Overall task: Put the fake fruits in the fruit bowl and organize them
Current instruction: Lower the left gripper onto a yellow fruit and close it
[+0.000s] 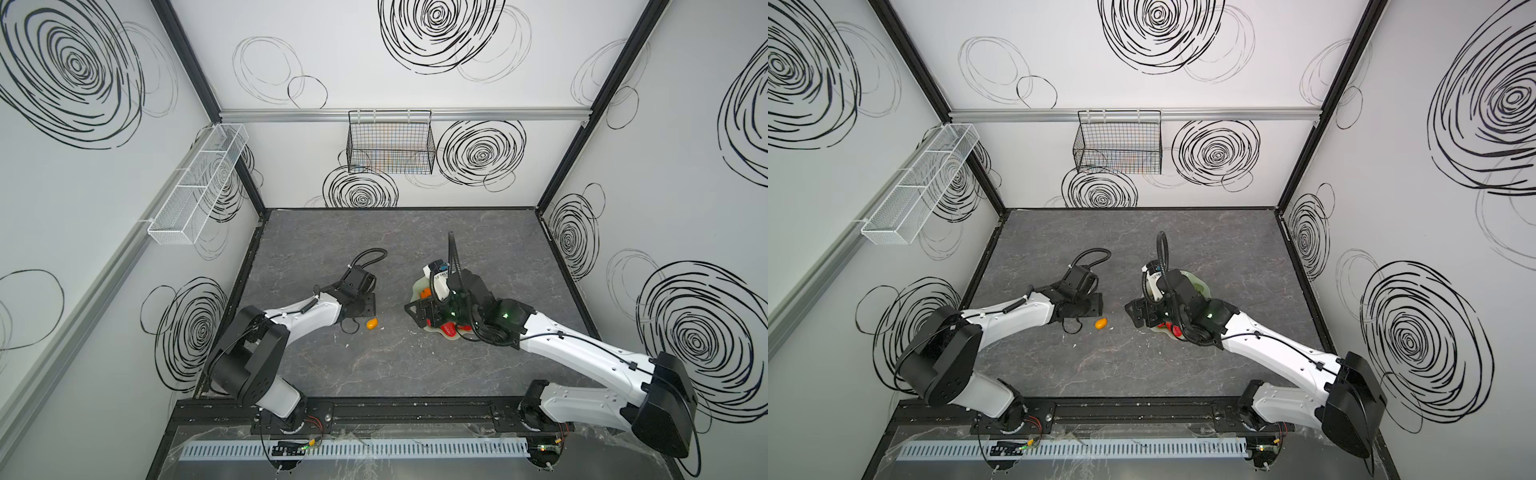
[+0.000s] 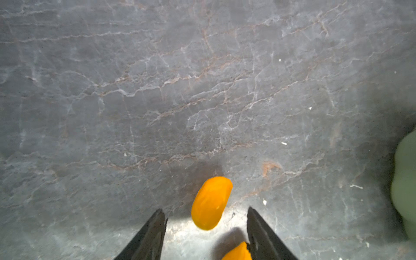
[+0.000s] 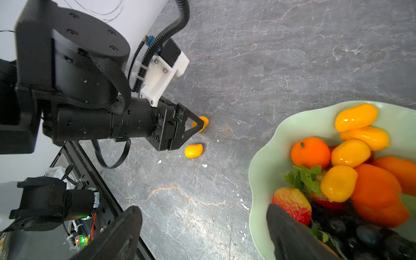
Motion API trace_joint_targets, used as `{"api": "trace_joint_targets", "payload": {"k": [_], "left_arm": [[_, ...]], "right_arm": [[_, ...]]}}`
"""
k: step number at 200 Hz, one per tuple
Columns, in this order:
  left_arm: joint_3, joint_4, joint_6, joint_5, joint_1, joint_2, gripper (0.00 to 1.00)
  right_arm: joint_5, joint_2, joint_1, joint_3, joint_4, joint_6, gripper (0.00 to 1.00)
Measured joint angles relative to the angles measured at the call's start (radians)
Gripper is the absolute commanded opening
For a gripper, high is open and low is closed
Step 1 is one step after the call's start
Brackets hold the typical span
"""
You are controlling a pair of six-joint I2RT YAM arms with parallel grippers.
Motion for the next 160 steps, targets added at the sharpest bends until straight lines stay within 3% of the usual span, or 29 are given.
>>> {"api": "trace_joint_targets", "payload": {"k": [67, 160], "left_arm": [[0.067, 0.003, 0.028, 0.011, -0.005, 0.1, 0.49], [0.095, -0.079, 0.037, -0.04, -0.047, 0.135, 0.48]], "right_arm": [[0.0, -0.005, -0.004, 0.0, -0.005, 0.0, 0.91], [0.0, -0.016, -0.008, -0.016, -0.008, 0.007, 0.91]]}}
